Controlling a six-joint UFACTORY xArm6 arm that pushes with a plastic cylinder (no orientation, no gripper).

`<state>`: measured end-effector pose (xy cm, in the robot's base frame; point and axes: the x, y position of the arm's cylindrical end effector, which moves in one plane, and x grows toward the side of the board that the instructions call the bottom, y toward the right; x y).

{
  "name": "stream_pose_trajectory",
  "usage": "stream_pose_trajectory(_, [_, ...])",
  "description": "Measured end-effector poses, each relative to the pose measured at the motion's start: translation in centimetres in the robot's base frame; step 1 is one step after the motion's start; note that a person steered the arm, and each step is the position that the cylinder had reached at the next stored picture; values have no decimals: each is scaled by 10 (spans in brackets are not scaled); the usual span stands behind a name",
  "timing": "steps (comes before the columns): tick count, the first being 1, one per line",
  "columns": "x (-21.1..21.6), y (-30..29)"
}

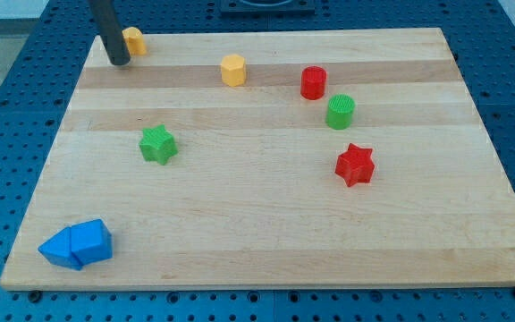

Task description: Move the yellow hexagon closer to the yellow heart

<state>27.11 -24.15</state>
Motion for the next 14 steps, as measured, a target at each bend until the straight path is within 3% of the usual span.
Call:
stream_pose_trajectory(1, [57,26])
stream_pose_trajectory(2, [75,106])
stream_pose_trajectory(3, [75,202])
stream_pose_trajectory(4, [69,236])
stream_pose_trajectory(14, [5,160])
